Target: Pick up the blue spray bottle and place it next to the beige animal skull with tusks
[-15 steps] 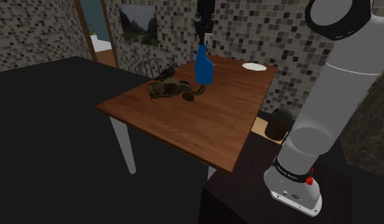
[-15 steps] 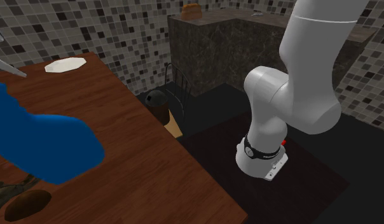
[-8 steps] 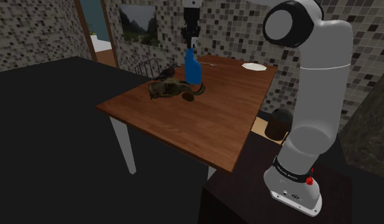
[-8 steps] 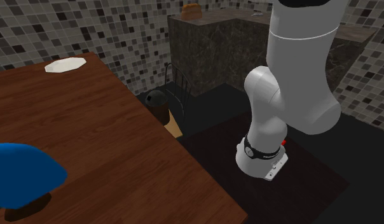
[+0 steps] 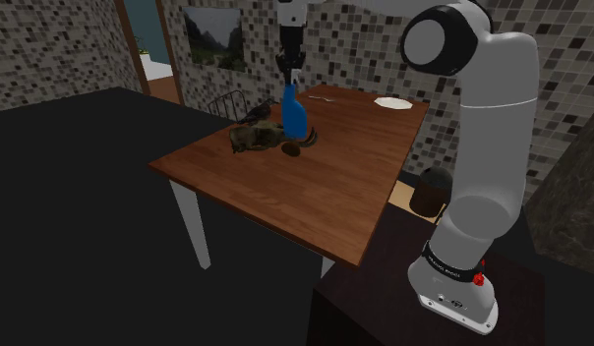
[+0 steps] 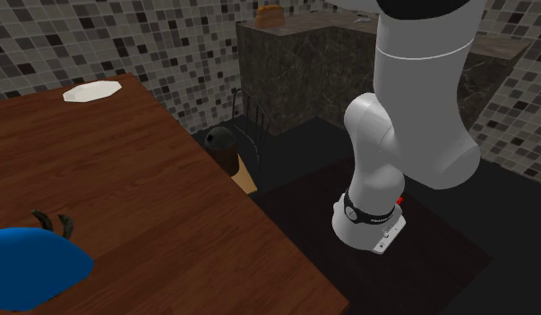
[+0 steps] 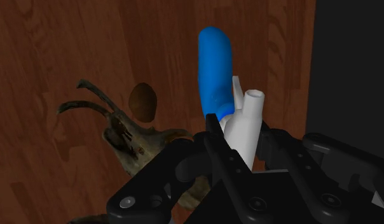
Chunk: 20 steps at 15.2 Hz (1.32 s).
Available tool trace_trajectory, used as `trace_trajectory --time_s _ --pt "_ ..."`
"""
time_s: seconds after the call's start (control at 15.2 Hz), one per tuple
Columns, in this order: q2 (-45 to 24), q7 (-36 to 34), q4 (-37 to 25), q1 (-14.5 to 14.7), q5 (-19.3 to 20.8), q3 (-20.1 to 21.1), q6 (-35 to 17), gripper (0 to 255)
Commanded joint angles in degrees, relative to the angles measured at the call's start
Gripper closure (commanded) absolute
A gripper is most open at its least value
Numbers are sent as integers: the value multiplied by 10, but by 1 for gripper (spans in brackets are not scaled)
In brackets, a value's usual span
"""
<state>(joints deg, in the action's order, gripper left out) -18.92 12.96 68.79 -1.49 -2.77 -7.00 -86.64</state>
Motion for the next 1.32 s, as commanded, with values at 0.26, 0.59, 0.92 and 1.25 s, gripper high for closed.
trace_trajectory --time_s 0.26,0.59,0.92,1.25 --pt "16 1 72 2 2 0 -57 255" --pt "23 1 121 4 3 0 -99 255" --pt "25 2 163 5 3 1 -138 255" --pt "24 2 200 5 2 1 -176 255"
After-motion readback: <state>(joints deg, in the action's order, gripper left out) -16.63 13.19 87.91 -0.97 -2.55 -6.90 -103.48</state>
